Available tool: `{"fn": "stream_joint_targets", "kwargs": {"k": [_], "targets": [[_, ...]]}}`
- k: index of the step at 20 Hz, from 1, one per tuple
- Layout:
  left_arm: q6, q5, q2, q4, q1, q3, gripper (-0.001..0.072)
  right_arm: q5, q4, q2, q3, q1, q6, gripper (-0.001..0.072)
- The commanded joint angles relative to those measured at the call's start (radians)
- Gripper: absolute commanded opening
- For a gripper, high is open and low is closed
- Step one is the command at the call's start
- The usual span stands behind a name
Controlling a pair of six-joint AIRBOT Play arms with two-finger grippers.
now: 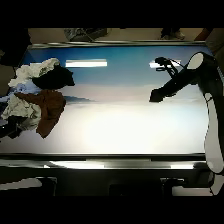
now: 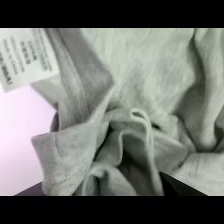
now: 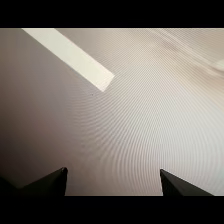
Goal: Fold the shirts.
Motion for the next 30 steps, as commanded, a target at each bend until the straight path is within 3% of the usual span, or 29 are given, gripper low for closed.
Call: {"fn": "stream_joint_targets", "kwargs": {"k": [1,2,3,4,7,10,14,18,22,24,28,30], "targets": [[0.003,0.153,-0.005,-0.071,-0.093,0.000,0.0668,0.011,0.002,0.000,0.000,0.000,0.001,0.0668],[-0.012,0.157,-0.012,-0.070,-0.105,0.000,0.0476,0.011,0.003,0.000,0.000,0.000,0.001,0.0668],[-0.043,0.152,-0.021,-0.070,-0.109,0.000,0.0171,0.012,0.005,0.000,0.000,0.000,0.001,0.0668],[-0.076,0.140,-0.023,-0.071,-0.106,0.000,0.0032,0.013,0.007,0.000,0.000,0.000,0.001,0.0668],[-0.083,0.102,0.058,-0.095,-0.077,0.042,0.0029,0.027,0.007,0.000,0.000,0.000,0.000,0.0669],[-0.061,0.122,0.266,-0.134,-0.070,0.147,0.0029,0.021,0.003,0.005,0.001,0.000,-0.005,0.0668],[-0.061,0.126,0.576,-0.324,-0.147,0.306,0.0029,-0.037,-0.034,0.075,0.001,0.000,-0.026,0.0669],[-0.065,0.283,0.771,-0.425,-0.472,0.388,0.0028,-0.146,-0.172,0.241,0.001,0.000,-0.007,0.0669],[-0.029,0.481,0.779,-0.420,-0.908,0.390,0.0028,-0.211,-0.283,0.418,0.001,0.000,0.031,0.0669],[0.040,0.547,0.724,-0.420,-1.104,0.390,0.0028,-0.214,-0.318,0.494,0.001,0.000,0.032,0.0669],[0.045,0.565,0.497,-0.365,-1.379,0.389,0.0028,-0.167,-0.359,0.573,0.001,0.000,0.040,0.0670],[0.044,0.512,0.351,-0.364,-1.462,0.389,0.0029,-0.132,-0.385,0.576,0.001,0.000,0.047,0.0670]]}}
